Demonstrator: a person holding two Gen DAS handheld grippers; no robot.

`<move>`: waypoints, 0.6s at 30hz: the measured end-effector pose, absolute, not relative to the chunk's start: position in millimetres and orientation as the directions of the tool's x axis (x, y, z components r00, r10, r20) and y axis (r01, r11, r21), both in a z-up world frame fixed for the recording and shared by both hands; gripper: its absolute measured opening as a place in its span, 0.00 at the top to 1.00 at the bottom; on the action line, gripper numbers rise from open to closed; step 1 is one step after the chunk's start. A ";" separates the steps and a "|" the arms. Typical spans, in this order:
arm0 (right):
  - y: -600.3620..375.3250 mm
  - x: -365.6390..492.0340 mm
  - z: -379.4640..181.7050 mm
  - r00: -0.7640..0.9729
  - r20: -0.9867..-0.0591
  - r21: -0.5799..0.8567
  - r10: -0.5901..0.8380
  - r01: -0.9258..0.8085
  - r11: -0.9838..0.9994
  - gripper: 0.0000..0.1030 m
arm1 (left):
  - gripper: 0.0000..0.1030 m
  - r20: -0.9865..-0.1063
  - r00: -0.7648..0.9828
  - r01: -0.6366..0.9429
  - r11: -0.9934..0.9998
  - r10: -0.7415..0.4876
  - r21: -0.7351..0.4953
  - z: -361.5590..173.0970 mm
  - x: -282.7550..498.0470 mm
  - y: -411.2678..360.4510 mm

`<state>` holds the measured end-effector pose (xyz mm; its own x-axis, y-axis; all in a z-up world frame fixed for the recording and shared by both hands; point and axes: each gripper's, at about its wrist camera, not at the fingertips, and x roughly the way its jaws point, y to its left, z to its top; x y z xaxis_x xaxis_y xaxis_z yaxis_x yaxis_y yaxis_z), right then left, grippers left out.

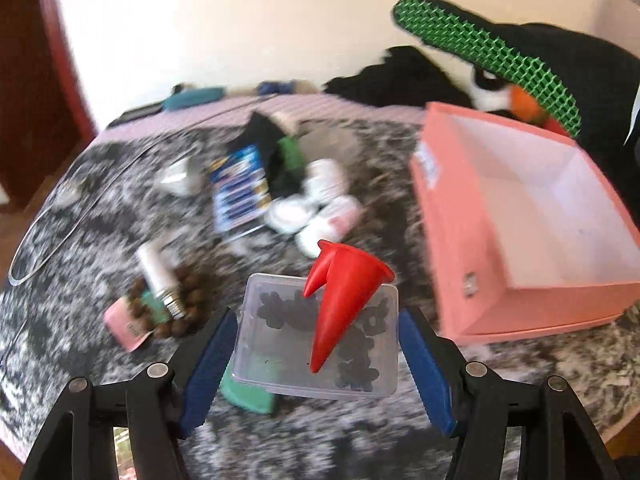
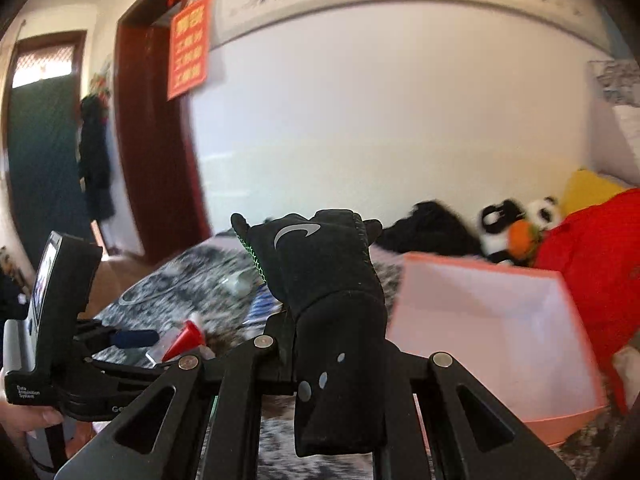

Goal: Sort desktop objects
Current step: 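Carry the plastic box and glove into the pink box and open both tools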

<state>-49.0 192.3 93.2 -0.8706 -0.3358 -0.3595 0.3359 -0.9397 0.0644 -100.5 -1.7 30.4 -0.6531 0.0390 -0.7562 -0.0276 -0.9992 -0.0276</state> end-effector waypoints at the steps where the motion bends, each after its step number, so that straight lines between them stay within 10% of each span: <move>1: 204.6 -46.6 97.1 -0.885 -0.348 0.059 -0.310 0.309 -0.949 0.90 | 0.32 -0.754 -0.656 -0.043 -0.999 0.047 -0.024 33.7 -102.5 9.2; 18: 359.0 -80.8 86.2 -0.903 -0.429 0.084 -0.015 -0.023 -0.996 0.90 | 0.32 -0.732 -0.645 -0.294 -0.955 0.219 -0.027 61.1 -156.4 171.9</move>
